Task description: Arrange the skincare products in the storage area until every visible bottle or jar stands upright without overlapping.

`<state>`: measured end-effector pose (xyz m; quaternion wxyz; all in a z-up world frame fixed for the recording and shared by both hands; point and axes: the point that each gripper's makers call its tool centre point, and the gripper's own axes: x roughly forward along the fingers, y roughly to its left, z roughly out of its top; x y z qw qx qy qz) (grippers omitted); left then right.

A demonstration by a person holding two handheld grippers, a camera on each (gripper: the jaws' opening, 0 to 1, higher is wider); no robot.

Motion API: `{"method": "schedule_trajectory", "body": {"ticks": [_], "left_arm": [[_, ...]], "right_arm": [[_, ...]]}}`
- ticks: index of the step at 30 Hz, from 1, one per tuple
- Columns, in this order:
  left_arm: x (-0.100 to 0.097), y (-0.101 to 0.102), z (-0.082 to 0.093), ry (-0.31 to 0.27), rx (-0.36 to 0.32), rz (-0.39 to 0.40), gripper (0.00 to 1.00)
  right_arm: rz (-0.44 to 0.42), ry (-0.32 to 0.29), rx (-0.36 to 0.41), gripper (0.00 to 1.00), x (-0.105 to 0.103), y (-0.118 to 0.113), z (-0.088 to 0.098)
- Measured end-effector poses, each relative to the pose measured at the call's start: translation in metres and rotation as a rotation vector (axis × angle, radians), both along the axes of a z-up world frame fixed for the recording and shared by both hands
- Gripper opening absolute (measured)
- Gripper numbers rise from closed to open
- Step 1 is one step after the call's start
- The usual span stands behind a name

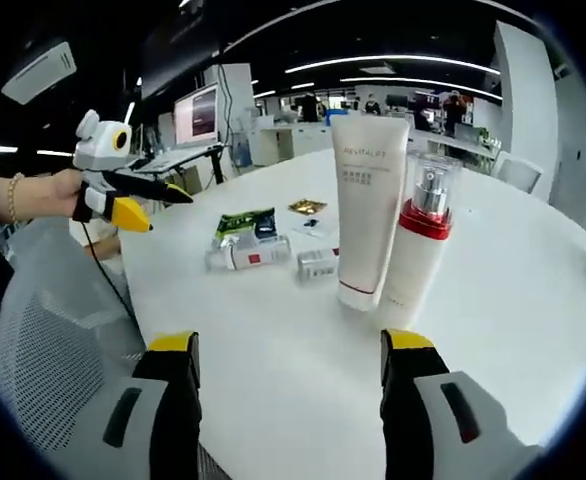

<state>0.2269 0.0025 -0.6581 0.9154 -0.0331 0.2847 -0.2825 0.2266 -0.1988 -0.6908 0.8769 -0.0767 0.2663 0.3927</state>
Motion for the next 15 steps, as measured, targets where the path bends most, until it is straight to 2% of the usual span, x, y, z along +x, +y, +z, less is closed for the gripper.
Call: {"method": "schedule_trajectory", "body": {"ticks": [4,9,15], "left_arm": [[-0.011,0.007,0.000,0.005,0.007,0.024,0.85],[-0.028,0.021,0.002,0.010,0.028,0.050,0.89],[-0.046,0.032,0.009,0.016,0.039,0.067,0.93]], "right_arm": [[-0.016,0.001,0.001,0.78,-0.002,-0.002,-0.001],[-0.033,0.003,0.025,0.83,-0.004,0.000,0.005],[-0.013,0.001,0.028,0.86,-0.010,0.006,0.009]]}}
